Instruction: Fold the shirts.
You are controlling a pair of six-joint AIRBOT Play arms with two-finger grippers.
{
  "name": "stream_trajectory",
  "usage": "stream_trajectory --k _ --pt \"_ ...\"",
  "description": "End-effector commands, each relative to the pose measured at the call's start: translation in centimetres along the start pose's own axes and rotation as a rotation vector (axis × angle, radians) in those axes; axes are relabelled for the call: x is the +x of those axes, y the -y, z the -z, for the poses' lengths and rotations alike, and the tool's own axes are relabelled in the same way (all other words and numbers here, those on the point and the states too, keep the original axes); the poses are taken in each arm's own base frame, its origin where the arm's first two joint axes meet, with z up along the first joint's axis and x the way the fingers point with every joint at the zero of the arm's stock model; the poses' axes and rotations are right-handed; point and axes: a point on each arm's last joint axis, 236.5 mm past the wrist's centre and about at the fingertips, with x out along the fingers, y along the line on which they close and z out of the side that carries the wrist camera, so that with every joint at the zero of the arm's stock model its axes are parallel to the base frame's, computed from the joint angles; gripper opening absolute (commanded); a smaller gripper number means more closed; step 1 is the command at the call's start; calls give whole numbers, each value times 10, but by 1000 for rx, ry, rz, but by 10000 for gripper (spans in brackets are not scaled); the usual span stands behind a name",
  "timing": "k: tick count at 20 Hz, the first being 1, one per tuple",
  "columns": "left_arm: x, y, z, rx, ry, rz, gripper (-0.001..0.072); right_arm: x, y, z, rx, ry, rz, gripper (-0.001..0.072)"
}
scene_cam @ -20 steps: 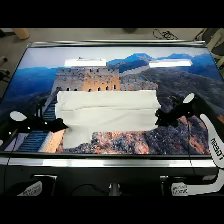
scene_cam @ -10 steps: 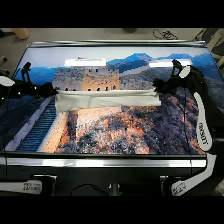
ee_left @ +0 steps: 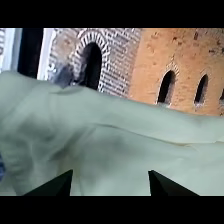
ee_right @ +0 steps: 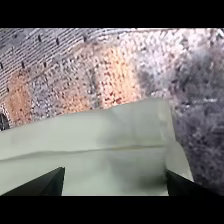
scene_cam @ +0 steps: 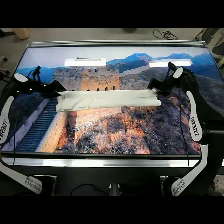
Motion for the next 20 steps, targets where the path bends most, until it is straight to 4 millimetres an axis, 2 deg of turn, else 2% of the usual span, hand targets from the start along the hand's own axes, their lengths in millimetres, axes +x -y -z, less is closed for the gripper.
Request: stream_trajectory --k 1,2,3,5,8,9,10,11,12,13,14,16,19,20 --pt "-41 23 -17 78 47 24 569 -22 52 3 31 -55 101 702" --pt "-54 36 -20 104 76 31 569 -17 60 14 91 -112 67 702" --pt "-63 48 -19 128 90 38 569 -10 60 26 135 -174 18 703" --pt "-72 77 -13 182 105 56 569 8 43 49 161 -280 -82 702" --pt "-69 116 5 255 89 85 569 30 24 63 149 -320 -104 695" --pt "-65 126 12 274 75 93 569 36 17 64 147 -312 -104 643" --pt "-58 136 20 293 57 101 566 40 10 61 143 -292 -105 457" --pt "-52 144 28 311 40 109 492 39 4 57 142 -273 -111 132" --pt "-44 154 37 329 20 117 341 34 -7 53 151 -262 -140 18" --pt "-34 165 47 350 -4 125 121 22 -20 47 136 -242 -182 19" --pt "-21 176 57 370 -23 134 25 6 -32 39 110 -210 -214 19" --pt "17 201 82 398 -61 158 25 -39 -56 31 57 -165 -252 18" --pt "88 247 134 355 -138 268 24 -115 -92 38 -63 -121 -287 18" --pt "111 256 145 298 -149 297 24 -141 -104 43 -113 -100 -299 18"
